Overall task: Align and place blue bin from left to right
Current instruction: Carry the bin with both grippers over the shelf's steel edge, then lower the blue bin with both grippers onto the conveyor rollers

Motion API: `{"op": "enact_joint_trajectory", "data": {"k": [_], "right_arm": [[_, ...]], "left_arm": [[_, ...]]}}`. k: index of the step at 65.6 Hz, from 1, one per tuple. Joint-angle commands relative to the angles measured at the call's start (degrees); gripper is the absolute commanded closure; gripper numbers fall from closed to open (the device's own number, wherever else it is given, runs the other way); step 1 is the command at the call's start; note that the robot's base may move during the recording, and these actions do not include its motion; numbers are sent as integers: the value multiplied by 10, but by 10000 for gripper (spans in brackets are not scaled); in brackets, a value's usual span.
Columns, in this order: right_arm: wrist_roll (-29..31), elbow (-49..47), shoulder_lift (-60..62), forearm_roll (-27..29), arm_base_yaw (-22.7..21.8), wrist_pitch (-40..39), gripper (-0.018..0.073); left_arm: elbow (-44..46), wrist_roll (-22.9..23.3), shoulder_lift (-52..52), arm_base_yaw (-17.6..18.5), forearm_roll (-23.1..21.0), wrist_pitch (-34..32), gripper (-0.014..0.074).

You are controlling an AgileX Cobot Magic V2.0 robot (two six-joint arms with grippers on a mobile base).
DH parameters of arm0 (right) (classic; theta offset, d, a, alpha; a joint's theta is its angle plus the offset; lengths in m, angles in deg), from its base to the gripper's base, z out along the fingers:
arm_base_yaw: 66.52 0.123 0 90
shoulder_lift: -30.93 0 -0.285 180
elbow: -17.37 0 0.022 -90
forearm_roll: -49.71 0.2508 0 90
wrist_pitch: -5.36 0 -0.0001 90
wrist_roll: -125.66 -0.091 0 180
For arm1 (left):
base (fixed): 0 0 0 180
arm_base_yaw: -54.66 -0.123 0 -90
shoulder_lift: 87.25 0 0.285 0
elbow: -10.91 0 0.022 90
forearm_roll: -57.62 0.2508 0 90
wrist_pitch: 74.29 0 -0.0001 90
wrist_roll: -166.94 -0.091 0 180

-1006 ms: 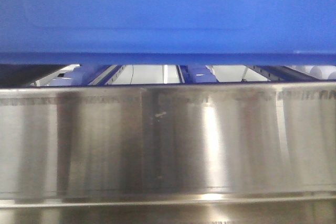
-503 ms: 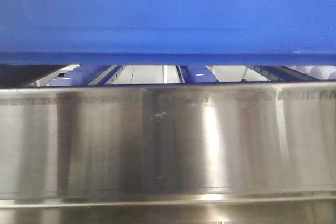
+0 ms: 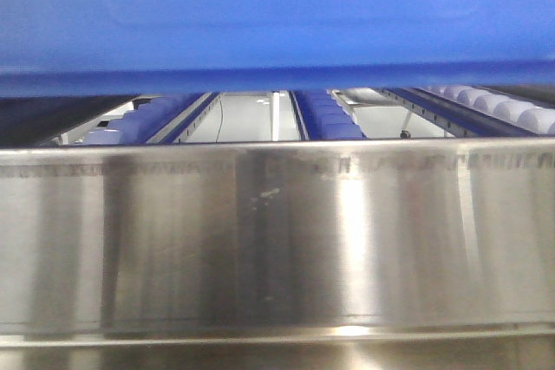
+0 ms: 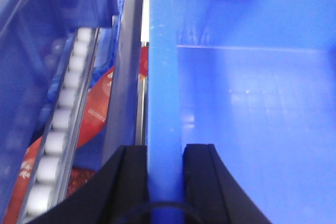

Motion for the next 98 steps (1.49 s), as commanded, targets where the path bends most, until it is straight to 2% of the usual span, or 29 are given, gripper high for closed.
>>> {"op": "enact_joint_trajectory", "data": {"k": [1, 10, 20, 31, 48, 68, 77, 85, 88, 92, 95, 98], "right_arm": [[16, -11, -10, 3, -13, -123, 639], [41, -11, -21, 15, -47, -160, 639], [90, -11, -40, 75, -87, -187, 639], [94, -7, -60, 75, -112, -203, 639], [94, 42, -66, 76, -115, -246, 639], [94, 42, -73, 68, -115, -237, 639], [94, 39, -73, 68, -115, -232, 639], [94, 20, -73, 68, -115, -213, 624], [94, 12, -73, 68, -115, -203, 603], [94, 2, -73, 68, -115, -192, 465], [94, 1, -73, 68, -115, -188, 351], [94, 0, -73, 68, -115, -186, 278]], "left_arm": [[6, -11, -20, 2, -35, -99, 707], [6, -11, -53, 2, -38, -133, 707], [6, -5, -84, 1, -39, -143, 707], [6, -3, -101, -18, -39, -176, 707], [6, -3, -109, -64, -49, -182, 707], [6, -5, -111, -66, -83, -188, 707], [6, -39, -111, -64, -94, -190, 703], [6, -46, -111, -59, -93, -190, 593], [6, -46, -111, -58, -93, -190, 514], [6, -46, -111, -58, -93, -190, 386], [6, -46, -111, -58, -92, -190, 326], [6, -46, -111, -58, -92, -190, 273]]}}
